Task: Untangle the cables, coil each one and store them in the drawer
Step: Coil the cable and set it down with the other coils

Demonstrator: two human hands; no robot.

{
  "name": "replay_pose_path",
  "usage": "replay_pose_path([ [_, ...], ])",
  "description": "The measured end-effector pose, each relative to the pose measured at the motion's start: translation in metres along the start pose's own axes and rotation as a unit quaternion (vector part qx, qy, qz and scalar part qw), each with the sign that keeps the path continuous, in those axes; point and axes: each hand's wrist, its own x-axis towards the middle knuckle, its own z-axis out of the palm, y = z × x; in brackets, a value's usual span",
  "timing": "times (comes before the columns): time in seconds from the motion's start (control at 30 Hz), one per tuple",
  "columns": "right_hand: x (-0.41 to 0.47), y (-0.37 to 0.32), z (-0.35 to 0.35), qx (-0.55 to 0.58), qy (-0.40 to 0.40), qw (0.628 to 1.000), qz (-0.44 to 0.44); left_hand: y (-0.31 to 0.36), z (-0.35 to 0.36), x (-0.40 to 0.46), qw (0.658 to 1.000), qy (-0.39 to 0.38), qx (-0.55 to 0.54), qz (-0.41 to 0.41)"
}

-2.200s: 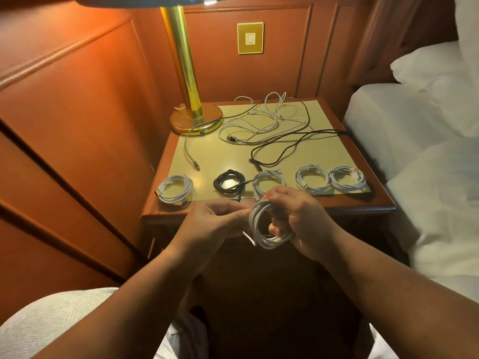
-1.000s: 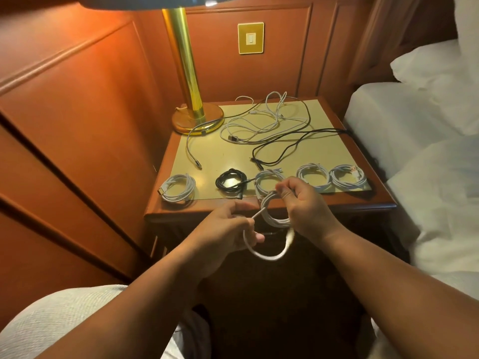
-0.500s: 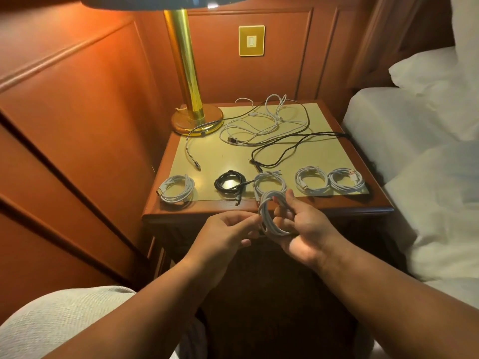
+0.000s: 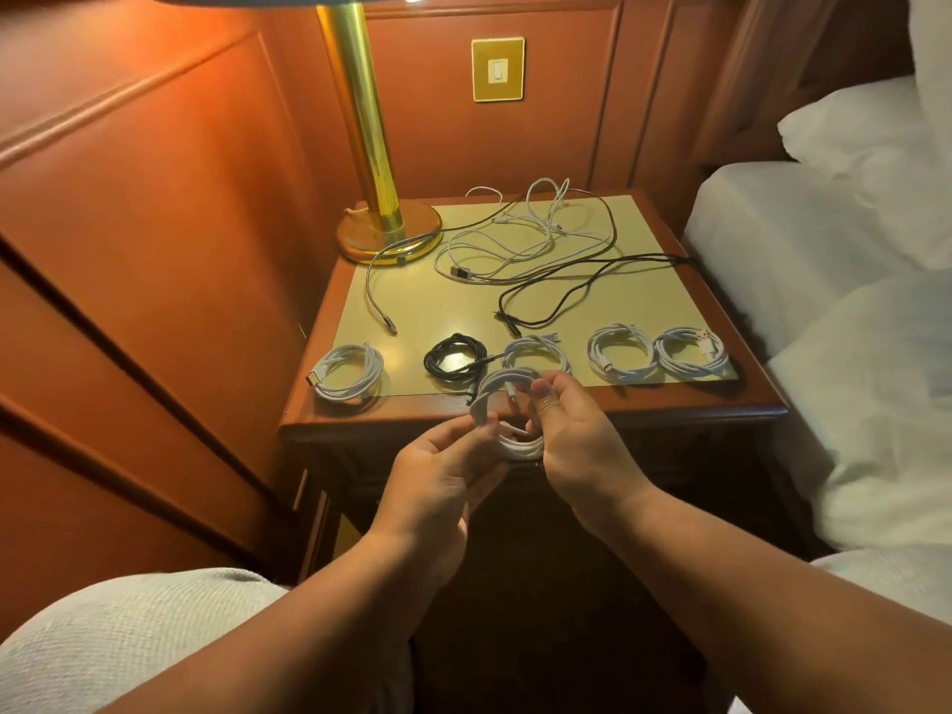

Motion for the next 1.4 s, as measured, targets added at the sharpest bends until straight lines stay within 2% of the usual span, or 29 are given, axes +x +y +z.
replay_pose_path([
  [0.2, 0.008, 0.005, -0.004, -0.128, -0.005, 0.991, -0.044, 0.004, -0.001, 0.004, 0.998, -0.029, -0.038, -0.040],
  [0.43, 0.010, -0.001, -0.006, -0.148, -0.038, 0.988, -0.026, 0.012, -0.005, 0.004, 0.989, -0.120, -0.072, -0.041],
  [0.57, 0.009, -0.001, -0.008, -0.137, -0.056, 0.989, 0.008, 0.012, -0.009, 0.012, 0.987, -0.161, 0.001, -0.004],
  [0.7, 0.011, -0.002, -0.015, -0.158, -0.055, 0.985, 0.032, 0.012, -0.011, 0.016, 0.987, -0.130, 0.088, 0.020],
  [0.87, 0.012, -0.002, -0.025, -0.162, -0.019, 0.985, 0.058, 0.017, -0.014, 0.016, 0.941, -0.121, 0.303, 0.085],
  [1.0, 0.009, -0.004, -0.026, 0.038, -0.036, 0.986, 0.160, 0.017, -0.012, 0.014, 0.938, -0.097, 0.316, 0.105],
  [1.03, 0.009, -0.005, -0.025, 0.051, -0.042, 0.982, 0.176, 0.017, -0.012, 0.014, 0.934, -0.092, 0.323, 0.120],
  [1.13, 0.011, -0.006, -0.028, -0.044, -0.068, 0.981, 0.176, 0.020, -0.013, 0.012, 0.912, -0.099, 0.358, 0.174],
  [1.27, 0.010, -0.010, -0.033, -0.157, -0.109, 0.975, 0.112, 0.022, -0.017, 0.013, 0.827, -0.142, 0.490, 0.237],
  [1.4, 0.010, -0.014, -0.041, -0.179, -0.135, 0.972, 0.077, 0.032, -0.017, 0.014, 0.816, -0.191, 0.497, 0.227],
])
